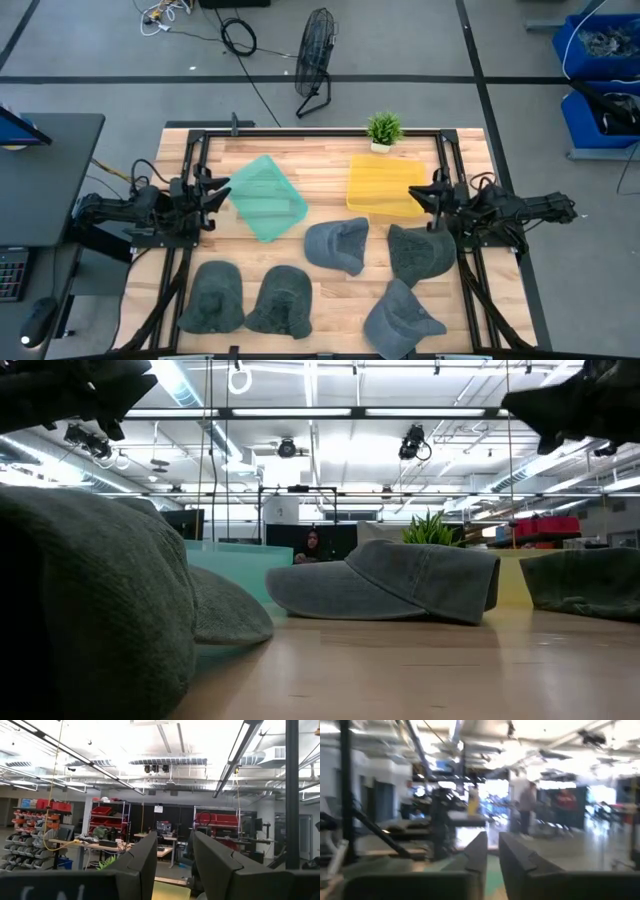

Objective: Pick & Place hat
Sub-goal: Put the right black cap into the yellow bin

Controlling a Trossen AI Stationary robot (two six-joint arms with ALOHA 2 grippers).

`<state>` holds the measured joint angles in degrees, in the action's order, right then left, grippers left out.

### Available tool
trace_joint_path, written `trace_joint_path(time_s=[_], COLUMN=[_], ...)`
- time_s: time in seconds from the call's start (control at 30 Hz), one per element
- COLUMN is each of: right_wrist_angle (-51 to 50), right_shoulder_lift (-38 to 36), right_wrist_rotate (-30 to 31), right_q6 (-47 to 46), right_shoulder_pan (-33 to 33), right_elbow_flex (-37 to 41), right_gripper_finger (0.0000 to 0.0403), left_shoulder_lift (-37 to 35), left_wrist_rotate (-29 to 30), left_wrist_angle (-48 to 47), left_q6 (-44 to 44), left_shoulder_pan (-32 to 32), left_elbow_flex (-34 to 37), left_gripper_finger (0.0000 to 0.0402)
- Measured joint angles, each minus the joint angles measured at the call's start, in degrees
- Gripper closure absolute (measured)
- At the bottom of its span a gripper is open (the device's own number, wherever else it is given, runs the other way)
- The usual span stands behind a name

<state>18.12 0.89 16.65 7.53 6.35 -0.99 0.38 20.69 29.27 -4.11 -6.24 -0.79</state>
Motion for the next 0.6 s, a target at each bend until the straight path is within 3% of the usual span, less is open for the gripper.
trace_joint_path(time_s=[0.2,0.3,0.43,0.6], right_wrist_angle=[-0.73,-5.98,-13.36,-27.15], right_shoulder_lift=[0.95,3.04,9.13,23.85], right_wrist_rotate=[0.93,0.41,0.23,0.19], right_q6=[-3.81,-5.49,-7.32,-14.55], right_shoulder_pan=[-0.04,-0.02,0.02,0.02], right_elbow_flex=[-2.61,-6.63,-14.96,-26.53], right_gripper_finger=[0.0269,0.024,0.0229,0.0237], left_shoulder_lift=[0.0,0.0,0.34,5.8], left_wrist_rotate=[0.01,0.02,0.09,0.99], left_wrist_angle=[0.67,1.02,-0.19,-8.36], left_q6=[-1.5,-1.54,-1.73,-4.04], left_shoulder_pan=[0.0,0.0,0.0,0.02], left_elbow_flex=[-0.01,-0.01,-1.36,-9.34], left_gripper_finger=[0.0271,0.0271,0.0271,0.0271])
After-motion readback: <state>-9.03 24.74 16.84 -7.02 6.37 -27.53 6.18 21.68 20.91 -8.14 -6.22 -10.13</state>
